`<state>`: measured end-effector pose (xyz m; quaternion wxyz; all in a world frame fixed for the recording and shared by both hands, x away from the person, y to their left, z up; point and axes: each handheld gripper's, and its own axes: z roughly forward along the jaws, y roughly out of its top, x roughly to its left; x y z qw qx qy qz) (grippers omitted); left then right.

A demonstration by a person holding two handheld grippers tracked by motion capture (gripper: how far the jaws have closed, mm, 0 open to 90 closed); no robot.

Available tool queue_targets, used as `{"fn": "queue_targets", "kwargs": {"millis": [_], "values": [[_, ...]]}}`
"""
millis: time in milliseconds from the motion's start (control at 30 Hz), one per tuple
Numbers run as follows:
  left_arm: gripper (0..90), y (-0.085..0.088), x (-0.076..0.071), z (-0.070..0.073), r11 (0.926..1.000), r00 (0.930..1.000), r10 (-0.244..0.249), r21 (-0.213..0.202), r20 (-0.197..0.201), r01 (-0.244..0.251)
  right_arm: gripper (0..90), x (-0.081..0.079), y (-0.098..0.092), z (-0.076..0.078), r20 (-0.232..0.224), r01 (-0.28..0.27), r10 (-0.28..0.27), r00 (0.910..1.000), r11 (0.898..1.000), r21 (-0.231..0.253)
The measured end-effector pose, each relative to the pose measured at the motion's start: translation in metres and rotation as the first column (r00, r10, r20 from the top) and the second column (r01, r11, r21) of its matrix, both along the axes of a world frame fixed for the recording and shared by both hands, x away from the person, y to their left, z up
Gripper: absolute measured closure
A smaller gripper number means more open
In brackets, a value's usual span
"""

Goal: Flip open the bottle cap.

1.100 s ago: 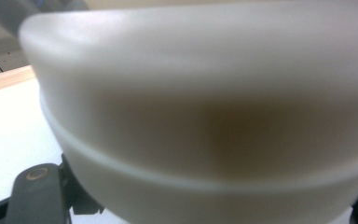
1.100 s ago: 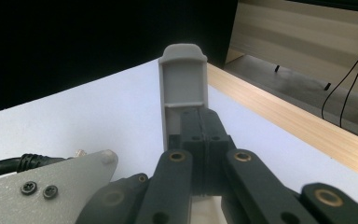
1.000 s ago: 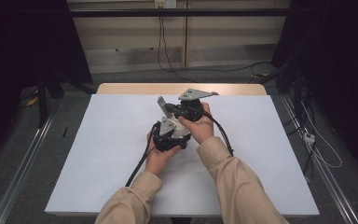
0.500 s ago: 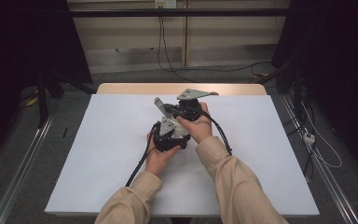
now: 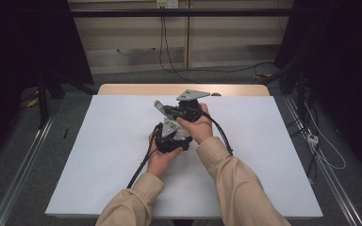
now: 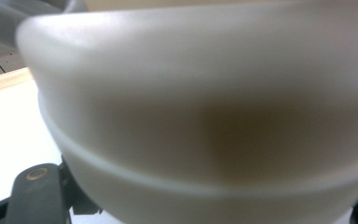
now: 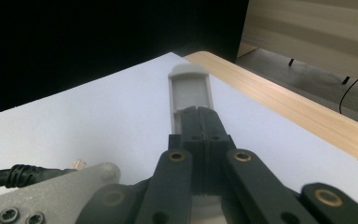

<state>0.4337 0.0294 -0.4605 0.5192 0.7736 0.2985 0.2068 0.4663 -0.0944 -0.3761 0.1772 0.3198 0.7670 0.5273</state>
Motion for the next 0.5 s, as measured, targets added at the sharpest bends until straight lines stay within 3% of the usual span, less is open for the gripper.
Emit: {"fn": "queue_targets", "kwargs": {"millis": [500], "values": [[18.7,-0.0001,0.0000,0.0000,1.0000,1.0000,0.000,-0.002,-0.001,0.000,90.0,0.0042,0.0008,-0.0036,-0.018,-0.015,0.015,0.9997,1.000,-0.002]]}}
